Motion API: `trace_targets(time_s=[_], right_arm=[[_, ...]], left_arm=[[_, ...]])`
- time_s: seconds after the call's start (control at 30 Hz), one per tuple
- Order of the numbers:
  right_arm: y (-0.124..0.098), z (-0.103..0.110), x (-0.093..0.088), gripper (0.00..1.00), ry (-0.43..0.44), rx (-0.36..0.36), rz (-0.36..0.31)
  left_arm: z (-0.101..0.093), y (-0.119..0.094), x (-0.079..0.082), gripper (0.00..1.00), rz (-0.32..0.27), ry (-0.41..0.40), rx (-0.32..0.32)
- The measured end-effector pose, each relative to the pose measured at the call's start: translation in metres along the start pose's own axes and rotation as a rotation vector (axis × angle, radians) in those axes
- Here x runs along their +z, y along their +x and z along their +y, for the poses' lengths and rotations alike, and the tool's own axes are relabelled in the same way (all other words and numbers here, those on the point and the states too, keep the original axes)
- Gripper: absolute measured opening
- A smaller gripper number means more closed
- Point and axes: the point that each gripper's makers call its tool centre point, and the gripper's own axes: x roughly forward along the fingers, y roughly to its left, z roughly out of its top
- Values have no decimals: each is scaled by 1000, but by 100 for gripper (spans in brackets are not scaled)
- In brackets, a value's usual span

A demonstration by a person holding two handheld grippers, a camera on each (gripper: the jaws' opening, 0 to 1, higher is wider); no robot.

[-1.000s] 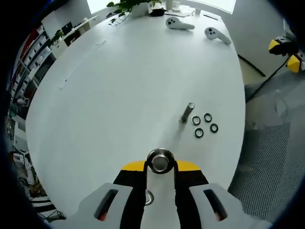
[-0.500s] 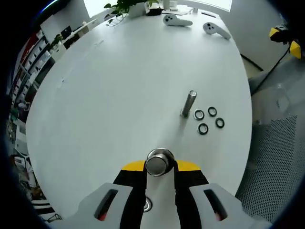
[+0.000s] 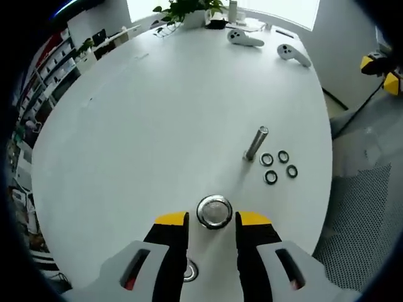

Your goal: Place the washer onto the threaded stud by aligning its center hole with the stud, sliding it down to the base, and recovering from edge contact or off-axis alignment until the washer reaches the visible bottom stop.

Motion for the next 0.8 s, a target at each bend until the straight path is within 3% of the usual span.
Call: trace_targets(time_s=[0.3, 0.43, 0.8], right_arm=[[1, 3, -1, 29, -13, 15, 12], [3, 4, -6, 29, -17, 20, 38], [2, 4, -3, 29, -21, 18, 24]], left_arm=[[3, -12, -18, 28, 2, -25, 15], [7, -18, -33, 28, 31, -23, 23], [27, -23, -61, 33, 93, -44, 72]])
